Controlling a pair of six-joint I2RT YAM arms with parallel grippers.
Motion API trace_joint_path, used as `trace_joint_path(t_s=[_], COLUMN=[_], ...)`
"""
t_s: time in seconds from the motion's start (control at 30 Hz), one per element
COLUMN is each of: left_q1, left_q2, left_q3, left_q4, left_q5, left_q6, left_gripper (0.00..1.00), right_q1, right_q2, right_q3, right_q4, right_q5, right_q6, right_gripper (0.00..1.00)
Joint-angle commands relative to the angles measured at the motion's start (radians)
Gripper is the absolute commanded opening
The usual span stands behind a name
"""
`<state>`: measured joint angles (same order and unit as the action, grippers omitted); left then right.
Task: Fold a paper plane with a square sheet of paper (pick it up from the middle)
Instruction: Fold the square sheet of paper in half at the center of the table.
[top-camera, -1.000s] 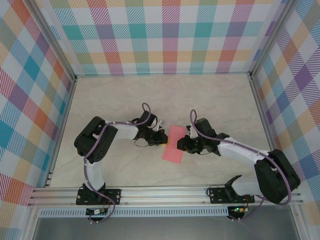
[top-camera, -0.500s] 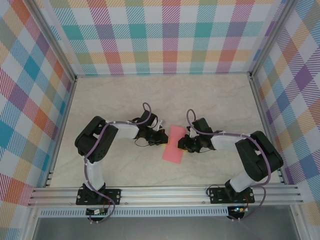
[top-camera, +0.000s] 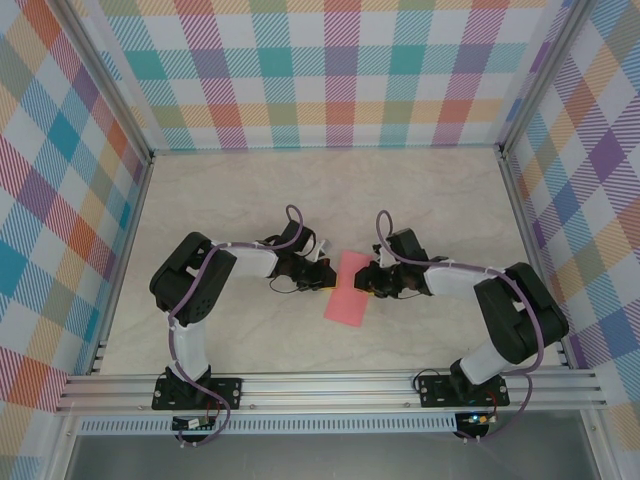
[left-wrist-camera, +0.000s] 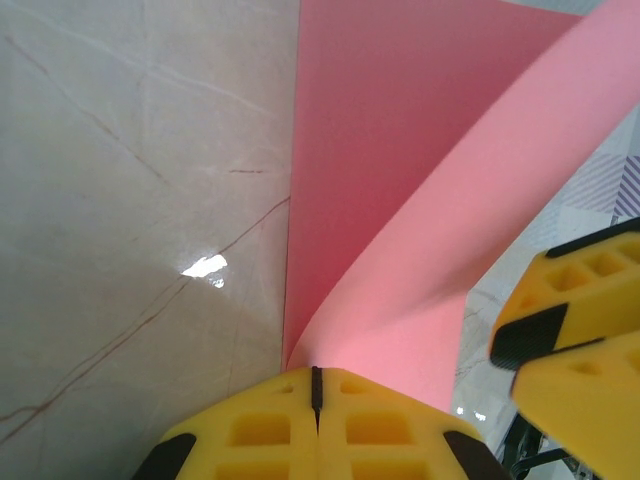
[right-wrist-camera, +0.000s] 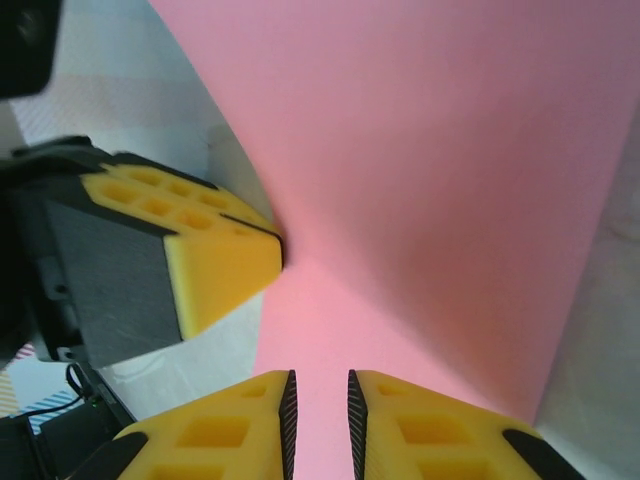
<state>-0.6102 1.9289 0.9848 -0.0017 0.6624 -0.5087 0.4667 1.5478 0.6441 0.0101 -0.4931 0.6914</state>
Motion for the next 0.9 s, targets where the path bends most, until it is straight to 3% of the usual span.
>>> trace_joint_path(t_s=[0.0,0.33,0.6,0.87], left_q1=[-0.017,-0.017,-0.017,-0.017], left_q2=[0.067,0.063,0.056,0.053], left_q3=[-0.02,-0.021,-0.027,-0.027], left_q4=[-0.108,-0.116,-0.124,-0.121], left_q5=[-0.099,-0.108,-0.124,-0.122], left_q6=[0.018,0.019,0.021,0.018], left_gripper=[0.0,0.0,0.0,0.0], right_q1=[-0.025,-0.044,-0.045,-0.065], right_q2=[0.021,0.175,0.029,0.111], right_q3=[0.015,-0.026,0.057,0.093], right_q4=[0.033,0.139,-0.011,-0.009], right_q5=[-0.058,-0.088,-0.064,-0.046], right_q6=[-0.037,-0.014,-0.054,-0.083], right_gripper=[0.23,0.22,0.23,0.22])
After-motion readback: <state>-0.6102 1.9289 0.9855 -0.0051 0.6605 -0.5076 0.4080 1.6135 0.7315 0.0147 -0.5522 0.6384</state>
